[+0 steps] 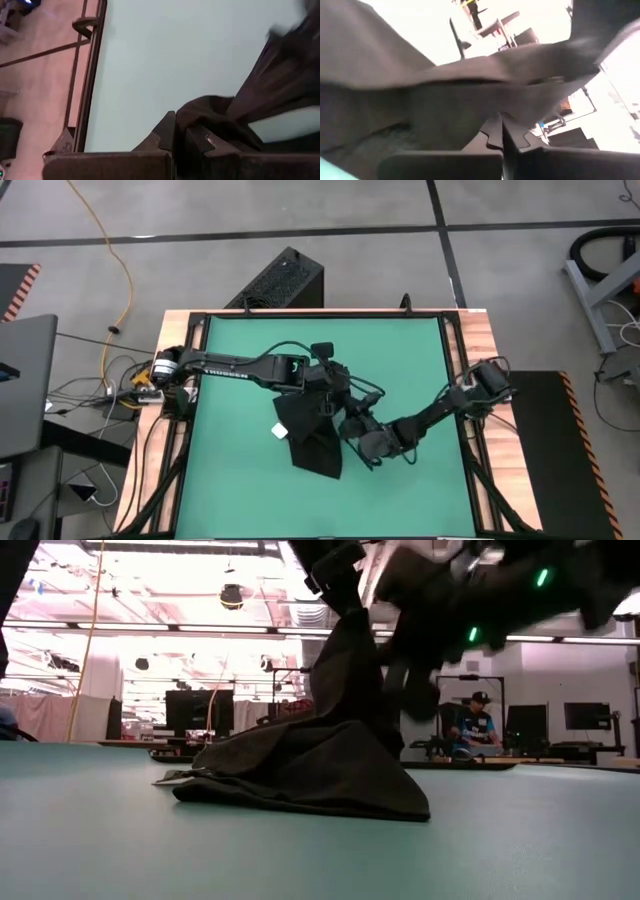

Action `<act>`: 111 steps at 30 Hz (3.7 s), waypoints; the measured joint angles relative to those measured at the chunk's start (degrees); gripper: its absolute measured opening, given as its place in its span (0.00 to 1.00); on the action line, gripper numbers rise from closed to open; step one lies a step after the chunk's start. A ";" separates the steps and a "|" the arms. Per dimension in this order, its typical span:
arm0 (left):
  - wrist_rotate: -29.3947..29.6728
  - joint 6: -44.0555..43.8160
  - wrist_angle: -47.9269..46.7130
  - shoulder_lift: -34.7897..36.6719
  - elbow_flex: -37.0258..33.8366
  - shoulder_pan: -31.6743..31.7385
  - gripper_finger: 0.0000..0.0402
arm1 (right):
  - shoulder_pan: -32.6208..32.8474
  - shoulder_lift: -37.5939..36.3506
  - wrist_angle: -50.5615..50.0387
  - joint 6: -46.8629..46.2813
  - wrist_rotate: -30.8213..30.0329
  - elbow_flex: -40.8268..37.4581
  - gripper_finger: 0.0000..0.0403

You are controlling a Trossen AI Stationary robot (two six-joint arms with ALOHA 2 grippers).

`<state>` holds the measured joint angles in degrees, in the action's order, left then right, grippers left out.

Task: Roll towel into tight, uniform cylinder
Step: Roll the black towel

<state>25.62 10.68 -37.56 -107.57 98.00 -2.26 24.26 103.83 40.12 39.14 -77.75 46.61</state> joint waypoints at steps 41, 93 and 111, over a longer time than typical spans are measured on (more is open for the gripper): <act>-18.45 -7.95 3.28 2.84 0.00 4.72 0.00 | 4.62 -9.94 -35.19 -48.24 20.91 -0.01 0.72; -37.04 -7.25 -10.00 4.86 -0.56 3.75 0.00 | 4.16 -10.83 -86.85 -87.40 13.35 14.01 0.00; -17.37 -14.86 0.26 16.50 -20.96 -11.12 0.15 | 3.65 -8.63 -88.54 -91.35 16.65 13.99 0.00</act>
<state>8.25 -4.19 -37.30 -91.07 77.03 -13.38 27.91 95.20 -48.42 -52.21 -61.10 60.60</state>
